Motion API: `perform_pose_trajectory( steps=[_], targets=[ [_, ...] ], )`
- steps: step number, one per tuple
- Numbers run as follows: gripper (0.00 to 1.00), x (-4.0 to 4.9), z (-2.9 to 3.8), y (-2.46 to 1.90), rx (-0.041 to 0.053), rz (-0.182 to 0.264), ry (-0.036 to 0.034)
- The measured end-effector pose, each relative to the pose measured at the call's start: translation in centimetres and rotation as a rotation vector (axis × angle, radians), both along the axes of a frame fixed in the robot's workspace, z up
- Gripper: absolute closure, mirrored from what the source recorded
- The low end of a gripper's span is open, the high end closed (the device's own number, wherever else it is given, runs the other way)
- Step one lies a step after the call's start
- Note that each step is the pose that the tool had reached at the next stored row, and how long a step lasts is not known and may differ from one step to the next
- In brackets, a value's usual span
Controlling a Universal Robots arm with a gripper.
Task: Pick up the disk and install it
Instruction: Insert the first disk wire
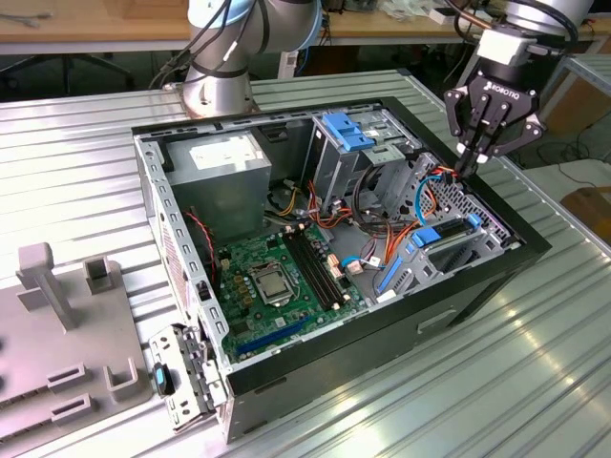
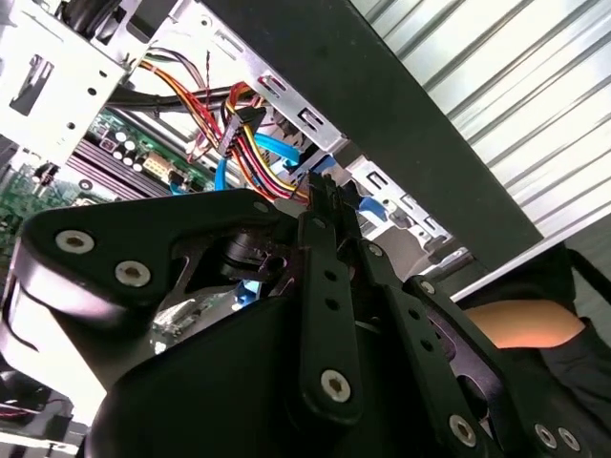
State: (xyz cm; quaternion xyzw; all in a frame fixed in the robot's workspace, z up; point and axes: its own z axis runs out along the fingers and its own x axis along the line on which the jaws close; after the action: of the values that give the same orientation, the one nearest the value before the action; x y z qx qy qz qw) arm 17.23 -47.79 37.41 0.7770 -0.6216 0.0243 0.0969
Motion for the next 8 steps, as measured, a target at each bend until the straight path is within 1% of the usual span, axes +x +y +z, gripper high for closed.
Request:
perform_pose_trajectory(
  steps=[4, 8],
  targets=[
    [0.84, 0.0, -0.08, -0.01, 0.0, -0.039, 0.0],
    [0.84, 0.0, -0.12, -0.05, 0.0, -0.05, -0.001]
  ],
)
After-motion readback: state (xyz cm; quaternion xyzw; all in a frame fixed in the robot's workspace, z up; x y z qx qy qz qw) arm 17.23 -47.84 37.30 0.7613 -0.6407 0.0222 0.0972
